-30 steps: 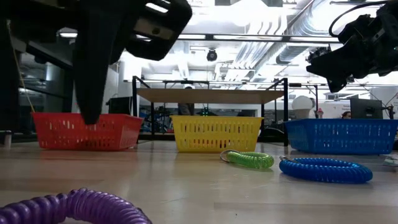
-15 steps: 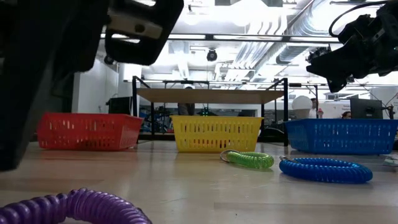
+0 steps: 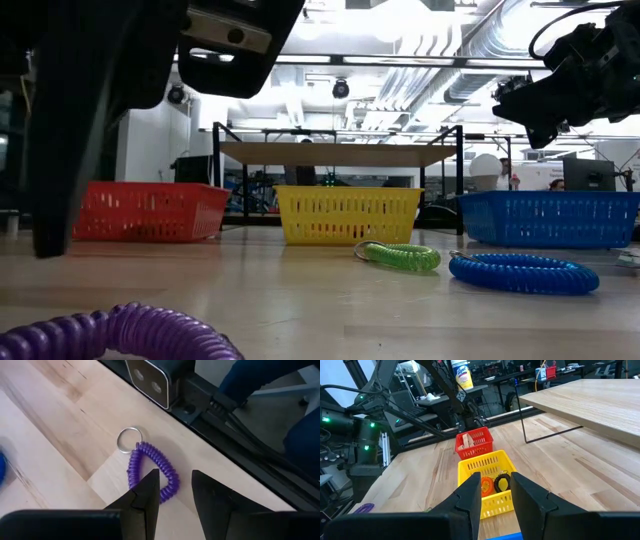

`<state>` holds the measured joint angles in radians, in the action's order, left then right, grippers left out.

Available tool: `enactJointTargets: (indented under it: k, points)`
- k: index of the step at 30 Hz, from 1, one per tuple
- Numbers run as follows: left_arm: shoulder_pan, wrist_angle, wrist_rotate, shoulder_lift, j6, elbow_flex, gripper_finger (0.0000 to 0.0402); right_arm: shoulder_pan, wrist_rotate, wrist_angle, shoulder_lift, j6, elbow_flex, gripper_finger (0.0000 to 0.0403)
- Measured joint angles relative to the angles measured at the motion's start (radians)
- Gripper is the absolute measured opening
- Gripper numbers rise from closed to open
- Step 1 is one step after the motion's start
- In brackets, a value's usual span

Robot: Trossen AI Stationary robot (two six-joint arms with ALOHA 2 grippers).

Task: Pick & Place Office Desk Supplies
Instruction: Put the violet spring keychain into the yellow bin

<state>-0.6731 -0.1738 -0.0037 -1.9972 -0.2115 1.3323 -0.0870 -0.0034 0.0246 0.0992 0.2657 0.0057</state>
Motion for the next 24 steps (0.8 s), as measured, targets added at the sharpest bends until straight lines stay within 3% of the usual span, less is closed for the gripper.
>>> enactJointTargets:
  k: [24]
  points:
    - [0.009,0.051,0.023,-0.072,0.033,0.002,0.0108,0.0,-0.001,-0.005,0.002,0.0,0.0,0.0094]
